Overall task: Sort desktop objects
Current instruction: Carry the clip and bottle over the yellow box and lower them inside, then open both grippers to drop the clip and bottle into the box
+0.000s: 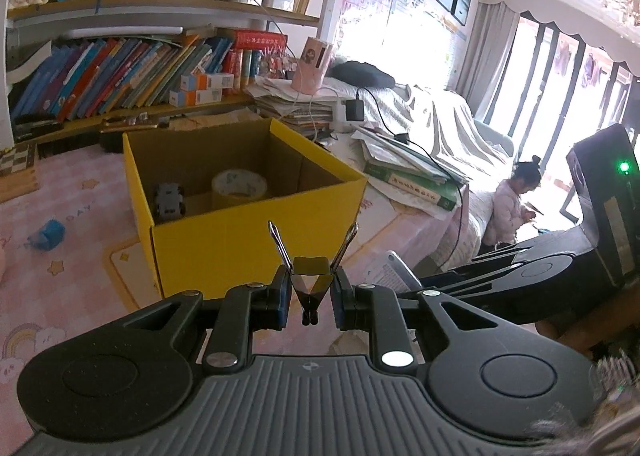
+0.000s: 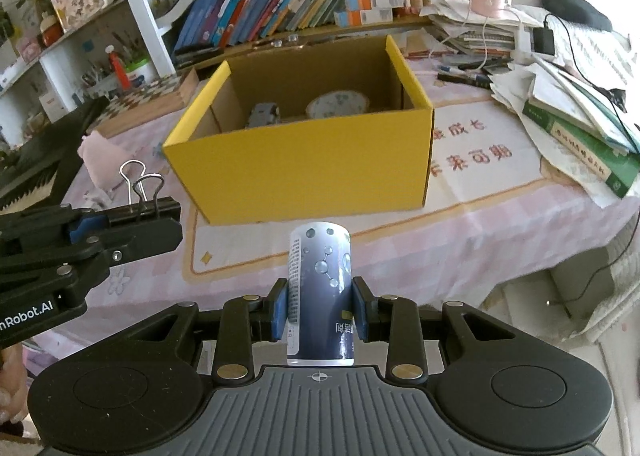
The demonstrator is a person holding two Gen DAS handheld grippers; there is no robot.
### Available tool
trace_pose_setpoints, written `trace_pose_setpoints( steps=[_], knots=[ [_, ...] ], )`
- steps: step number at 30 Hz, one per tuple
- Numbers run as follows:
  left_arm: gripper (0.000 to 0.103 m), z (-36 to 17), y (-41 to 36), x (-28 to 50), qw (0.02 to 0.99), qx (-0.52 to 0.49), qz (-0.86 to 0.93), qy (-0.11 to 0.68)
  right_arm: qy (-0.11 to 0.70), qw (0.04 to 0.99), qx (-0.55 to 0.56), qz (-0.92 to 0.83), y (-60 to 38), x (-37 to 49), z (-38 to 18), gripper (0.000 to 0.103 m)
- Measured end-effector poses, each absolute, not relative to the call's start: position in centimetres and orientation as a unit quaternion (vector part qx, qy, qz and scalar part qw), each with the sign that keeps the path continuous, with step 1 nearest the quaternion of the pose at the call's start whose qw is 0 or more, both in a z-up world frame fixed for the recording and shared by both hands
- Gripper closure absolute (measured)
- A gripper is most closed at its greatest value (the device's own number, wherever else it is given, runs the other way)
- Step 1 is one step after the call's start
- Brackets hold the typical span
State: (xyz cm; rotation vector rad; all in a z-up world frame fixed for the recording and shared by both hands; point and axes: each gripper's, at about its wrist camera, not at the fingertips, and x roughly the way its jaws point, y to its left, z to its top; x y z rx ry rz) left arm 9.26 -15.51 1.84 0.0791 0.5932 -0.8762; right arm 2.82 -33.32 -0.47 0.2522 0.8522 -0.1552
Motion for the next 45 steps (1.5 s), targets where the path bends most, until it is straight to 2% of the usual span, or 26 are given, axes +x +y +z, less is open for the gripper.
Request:
trace_pose_setpoints(
  steps=[15,22,29,36,45],
  knots=[
    [0.084,5.8,-19.4,13.9,0.902,0.049,-0.368,0.219,0.335,0.937,0.094,-0.009,-37.4,9.5,4.4,0.071],
    [0.084,5.8,-21.8,18.5,0.913,0.070,-0.338,0.218,0.310,0.948,0.069,0.006,-39.5,14.5,5.7,0.071],
    [0.084,2.4,-24.2,23.2,0.906,0.121,-0.306,0.265,0.358,0.933,0.014,0.031,-40.1,19.5,2.1,0.071],
    [0.084,-1.3,-25.4,24.7,0.886,0.150,-0.294,0.325,0.421,0.903,-0.048,0.064,-39.2,21.9,-2.4,0.071],
    [0.084,-2.3,-25.9,26.0,0.876,0.145,-0.288,0.359,0.476,0.872,-0.053,0.095,-39.2,22.9,-4.3,0.071]
  ],
)
